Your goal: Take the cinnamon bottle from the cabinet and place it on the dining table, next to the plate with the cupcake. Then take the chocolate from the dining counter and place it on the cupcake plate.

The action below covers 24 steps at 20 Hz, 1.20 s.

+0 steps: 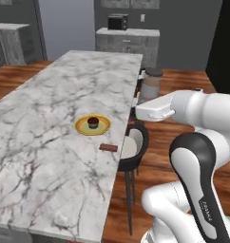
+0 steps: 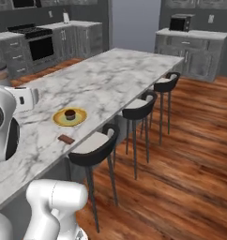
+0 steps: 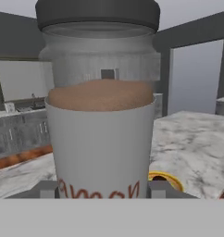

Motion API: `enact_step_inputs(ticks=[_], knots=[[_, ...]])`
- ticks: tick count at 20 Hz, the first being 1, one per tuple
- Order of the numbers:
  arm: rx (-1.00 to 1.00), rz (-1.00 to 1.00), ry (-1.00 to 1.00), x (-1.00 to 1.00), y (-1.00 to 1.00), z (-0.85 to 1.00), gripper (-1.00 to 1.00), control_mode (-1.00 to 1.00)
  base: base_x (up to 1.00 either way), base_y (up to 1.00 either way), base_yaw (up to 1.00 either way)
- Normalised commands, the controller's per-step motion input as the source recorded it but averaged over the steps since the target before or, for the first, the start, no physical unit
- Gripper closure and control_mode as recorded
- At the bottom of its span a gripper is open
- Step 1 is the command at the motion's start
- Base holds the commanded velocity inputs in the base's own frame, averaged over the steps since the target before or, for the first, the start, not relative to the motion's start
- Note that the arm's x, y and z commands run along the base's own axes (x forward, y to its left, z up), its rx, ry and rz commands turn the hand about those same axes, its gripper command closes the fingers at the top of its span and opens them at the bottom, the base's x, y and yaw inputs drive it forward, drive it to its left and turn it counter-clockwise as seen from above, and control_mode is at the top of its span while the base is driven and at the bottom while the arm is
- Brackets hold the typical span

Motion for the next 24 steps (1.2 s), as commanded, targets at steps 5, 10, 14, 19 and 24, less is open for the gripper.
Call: enact_step_inputs(ticks=[5,10,14,19,24], knots=[[0.00,0.00,0.00,0.00,0.00,0.00,1.00,1.00,0.67,-0.12,0.29],[0.00,0.00,0.00,0.00,0.00,0.00,1.00,1.00,0.57,-0.32,0.19],[0.00,0.00,0.00,0.00,0.00,0.00,1.00,1.00,0.48,-0.40,0.15],[0.00,0.00,0.00,0.00,0.00,0.00,1.00,1.00,0.56,-0.27,0.24],[0.00,0.00,0.00,0.00,0.00,0.00,1.00,1.00,0.58,-0.19,0.35]])
